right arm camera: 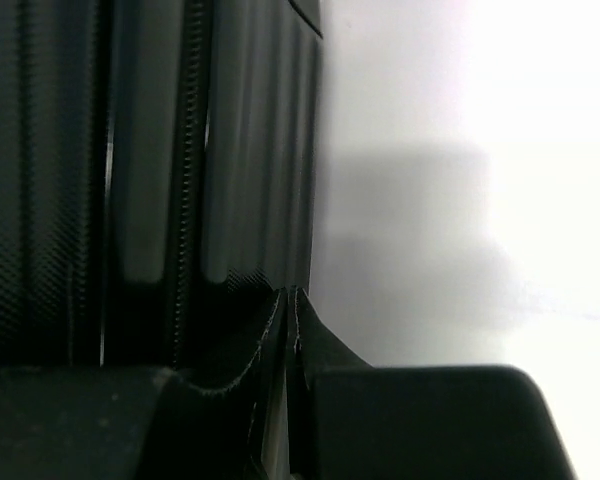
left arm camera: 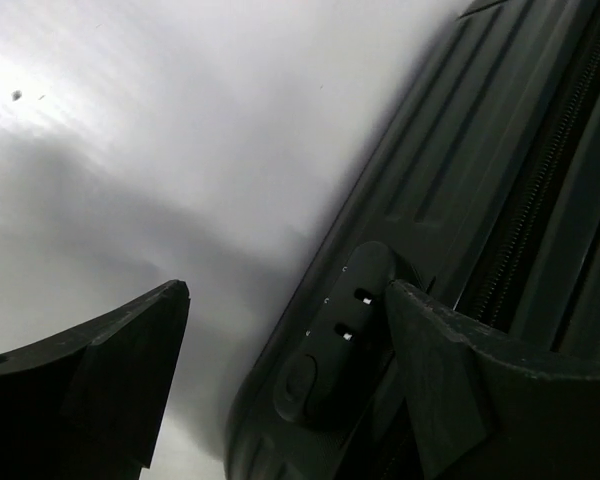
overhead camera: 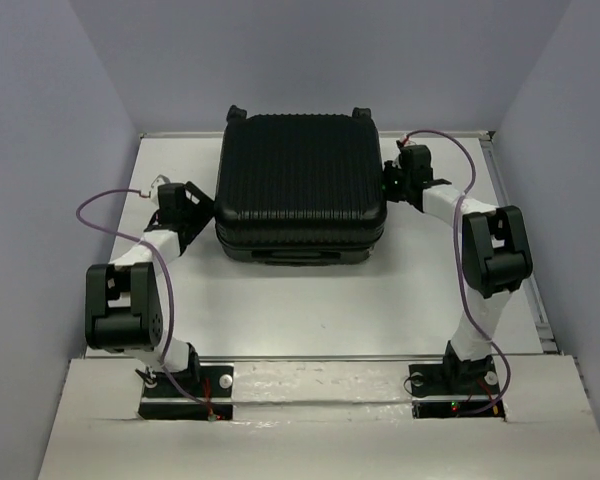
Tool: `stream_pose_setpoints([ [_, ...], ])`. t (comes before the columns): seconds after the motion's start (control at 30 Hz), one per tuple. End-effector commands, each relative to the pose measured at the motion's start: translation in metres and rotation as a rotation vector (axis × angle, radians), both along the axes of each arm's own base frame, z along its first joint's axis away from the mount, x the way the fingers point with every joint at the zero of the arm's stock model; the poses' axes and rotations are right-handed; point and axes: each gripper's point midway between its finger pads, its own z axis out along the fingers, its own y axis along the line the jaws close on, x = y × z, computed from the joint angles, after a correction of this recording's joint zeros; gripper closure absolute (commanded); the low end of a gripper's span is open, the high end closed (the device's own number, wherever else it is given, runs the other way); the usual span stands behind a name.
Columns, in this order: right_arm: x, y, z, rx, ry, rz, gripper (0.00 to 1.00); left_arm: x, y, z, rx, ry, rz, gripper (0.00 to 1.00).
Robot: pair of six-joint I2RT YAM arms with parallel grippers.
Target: Pack the luggage
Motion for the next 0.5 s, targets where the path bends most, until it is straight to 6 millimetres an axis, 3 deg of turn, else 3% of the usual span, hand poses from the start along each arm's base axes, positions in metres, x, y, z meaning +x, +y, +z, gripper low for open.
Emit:
stream_pose_setpoints([
  [0.0,-0.012,0.107,0.083,0.272,-0.145,0.4,0.88,-0.029,-0.08,0.031,-0.099,-0.123,-0.249,0.09],
  [0.03,-0.01,0.108,0.087,0.275,-0.151,0.403,0.86,-0.034,-0.082,0.04,-0.103,-0.149,-0.256,0.09],
  [0.1,-0.007,0.107,0.084,0.265,-0.138,0.392,0.8,-0.046,-0.084,0.038,-0.09,-0.153,-0.249,0.09],
  [0.17,-0.003,0.106,0.081,0.25,-0.106,0.377,0.69,-0.051,-0.075,0.056,-0.063,-0.197,-0.216,0.09],
  [0.2,0.005,0.108,0.092,0.247,-0.126,0.374,0.66,-0.051,-0.066,0.07,-0.028,-0.218,-0.182,0.08],
  [0.23,0.003,0.107,0.081,0.243,-0.09,0.37,0.63,-0.049,-0.066,0.076,-0.029,-0.232,-0.182,0.08],
  [0.27,0.009,0.107,0.086,0.241,-0.087,0.356,0.56,-0.048,-0.056,0.094,0.0,-0.261,-0.139,0.07],
  [0.3,0.012,0.107,0.089,0.238,-0.093,0.352,0.51,-0.052,-0.051,0.097,0.012,-0.262,-0.118,0.07],
  [0.47,0.024,0.088,0.104,0.216,-0.093,0.261,0.29,-0.071,0.006,0.179,0.122,-0.438,0.148,0.01],
])
